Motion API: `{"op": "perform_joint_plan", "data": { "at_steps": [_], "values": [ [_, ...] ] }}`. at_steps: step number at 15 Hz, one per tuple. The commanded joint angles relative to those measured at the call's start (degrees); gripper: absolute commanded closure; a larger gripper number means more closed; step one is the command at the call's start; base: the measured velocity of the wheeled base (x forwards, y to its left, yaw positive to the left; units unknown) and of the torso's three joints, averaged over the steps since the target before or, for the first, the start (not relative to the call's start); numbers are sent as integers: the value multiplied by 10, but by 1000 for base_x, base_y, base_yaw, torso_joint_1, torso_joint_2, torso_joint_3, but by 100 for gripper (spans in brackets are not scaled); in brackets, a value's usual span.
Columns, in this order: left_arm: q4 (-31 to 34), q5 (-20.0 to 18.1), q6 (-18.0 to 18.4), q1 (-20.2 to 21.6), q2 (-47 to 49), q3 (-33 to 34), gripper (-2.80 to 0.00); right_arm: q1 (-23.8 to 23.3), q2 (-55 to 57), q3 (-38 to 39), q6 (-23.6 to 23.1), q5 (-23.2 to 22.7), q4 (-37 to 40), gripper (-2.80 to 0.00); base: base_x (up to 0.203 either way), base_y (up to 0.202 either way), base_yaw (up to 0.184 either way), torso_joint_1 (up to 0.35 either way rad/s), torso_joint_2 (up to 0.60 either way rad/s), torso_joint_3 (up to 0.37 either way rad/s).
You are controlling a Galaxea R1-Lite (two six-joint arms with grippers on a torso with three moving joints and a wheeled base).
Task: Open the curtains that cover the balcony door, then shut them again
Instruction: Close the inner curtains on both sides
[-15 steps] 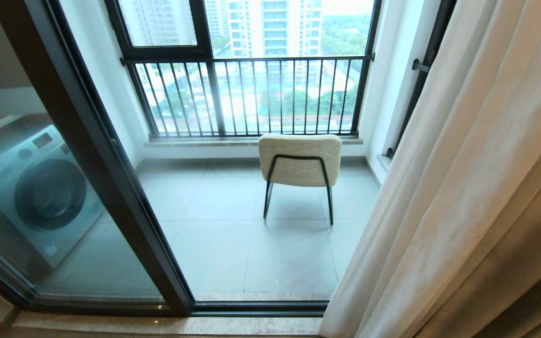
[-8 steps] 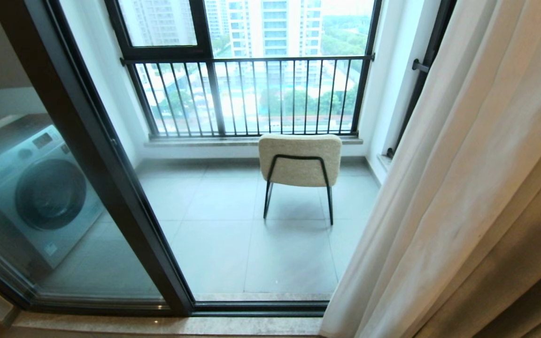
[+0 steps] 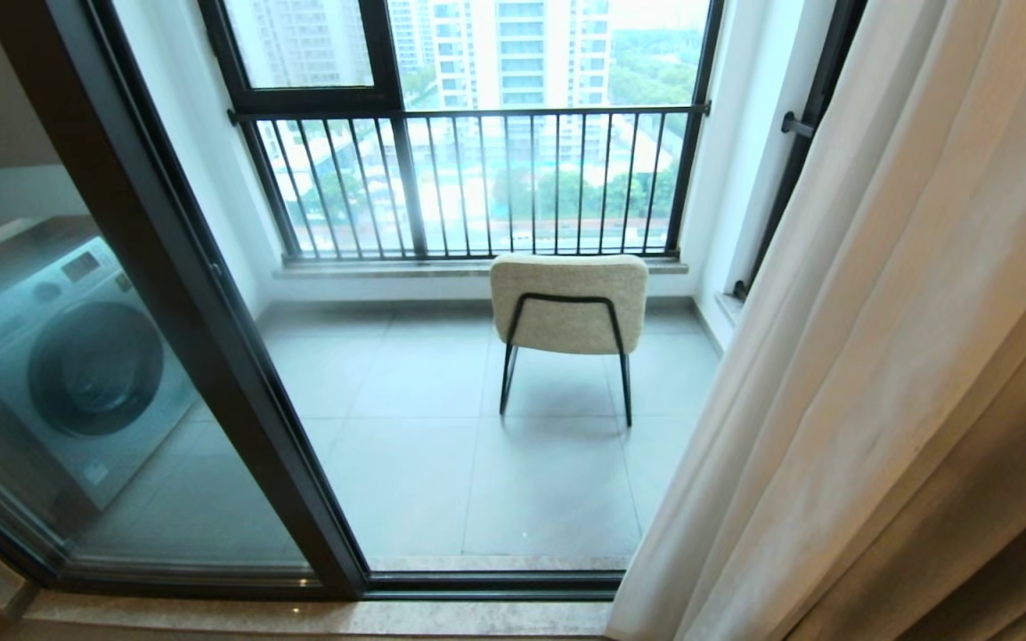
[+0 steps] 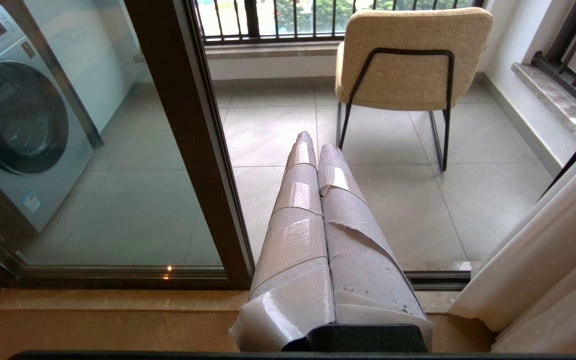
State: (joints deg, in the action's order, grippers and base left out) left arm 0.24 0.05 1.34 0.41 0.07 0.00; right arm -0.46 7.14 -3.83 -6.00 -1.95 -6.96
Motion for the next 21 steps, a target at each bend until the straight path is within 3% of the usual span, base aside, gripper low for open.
{"op": "perform_joint_plan", "data": {
  "at_steps": [1, 5, 7, 8, 9, 17, 21],
  "values": [
    [0, 0, 0, 0, 0, 0, 0, -1, 48, -29, 0, -1, -1, -280, 0, 0, 0, 0, 0, 0],
    [0, 0, 0, 0, 0, 0, 0, -1, 104, -65, 0, -51, -51, -280, 0, 0, 0, 0, 0, 0],
    [0, 0, 0, 0, 0, 0, 0, -1, 104, -53, -2, -53, -49, -280, 0, 0, 0, 0, 0, 0],
    [0, 0, 0, 0, 0, 0, 0, -1, 102, -44, -3, -53, -52, -266, 0, 0, 0, 0, 0, 0],
    [0, 0, 0, 0, 0, 0, 0, -1, 98, -41, -2, -53, -52, 0, 0, 0, 0, 0, 0, 0],
    [0, 0, 1, 0, 0, 0, 0, -5, 38, 38, 0, -51, -37, 0, 0, 0, 0, 0, 0, 0],
    [0, 0, 0, 0, 0, 0, 0, -1, -4, 38, 1, -47, 5, 0, 0, 0, 0, 0, 0, 0]
  ]
}}
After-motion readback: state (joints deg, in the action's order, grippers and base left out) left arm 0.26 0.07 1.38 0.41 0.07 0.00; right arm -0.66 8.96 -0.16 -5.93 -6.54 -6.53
